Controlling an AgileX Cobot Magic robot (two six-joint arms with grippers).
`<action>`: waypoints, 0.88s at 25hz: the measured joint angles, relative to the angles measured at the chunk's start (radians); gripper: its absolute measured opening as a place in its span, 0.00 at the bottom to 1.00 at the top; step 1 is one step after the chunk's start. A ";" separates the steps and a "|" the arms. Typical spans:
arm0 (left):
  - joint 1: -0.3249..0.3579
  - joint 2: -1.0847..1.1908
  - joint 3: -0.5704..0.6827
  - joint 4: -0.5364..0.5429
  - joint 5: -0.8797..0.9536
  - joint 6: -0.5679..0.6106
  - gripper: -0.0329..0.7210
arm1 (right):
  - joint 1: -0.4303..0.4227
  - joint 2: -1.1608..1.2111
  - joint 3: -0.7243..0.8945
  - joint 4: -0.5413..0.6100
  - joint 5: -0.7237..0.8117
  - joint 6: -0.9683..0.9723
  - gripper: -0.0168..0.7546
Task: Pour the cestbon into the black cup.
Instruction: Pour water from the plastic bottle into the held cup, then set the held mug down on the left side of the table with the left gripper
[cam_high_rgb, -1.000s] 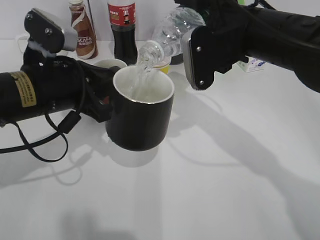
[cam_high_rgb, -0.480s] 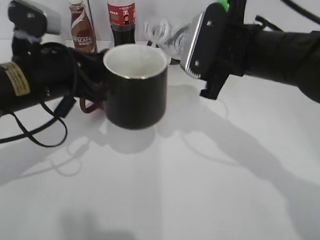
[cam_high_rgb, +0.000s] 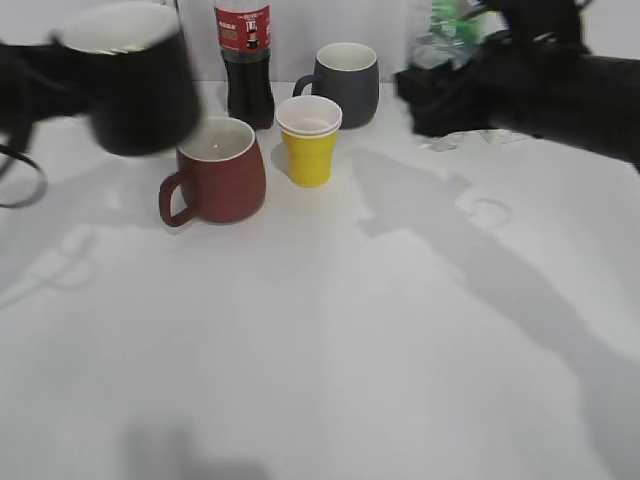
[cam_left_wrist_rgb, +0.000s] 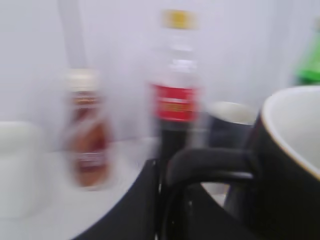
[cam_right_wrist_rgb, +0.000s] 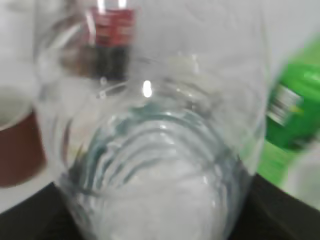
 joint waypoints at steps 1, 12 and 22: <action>0.043 0.000 0.000 -0.017 0.000 0.020 0.10 | -0.021 0.000 0.004 0.020 0.000 0.002 0.61; 0.243 0.251 0.000 -0.057 -0.196 0.092 0.10 | -0.083 0.000 0.123 0.056 -0.055 0.032 0.61; 0.243 0.445 0.000 -0.066 -0.320 0.149 0.10 | -0.083 -0.001 0.142 0.057 -0.079 0.050 0.61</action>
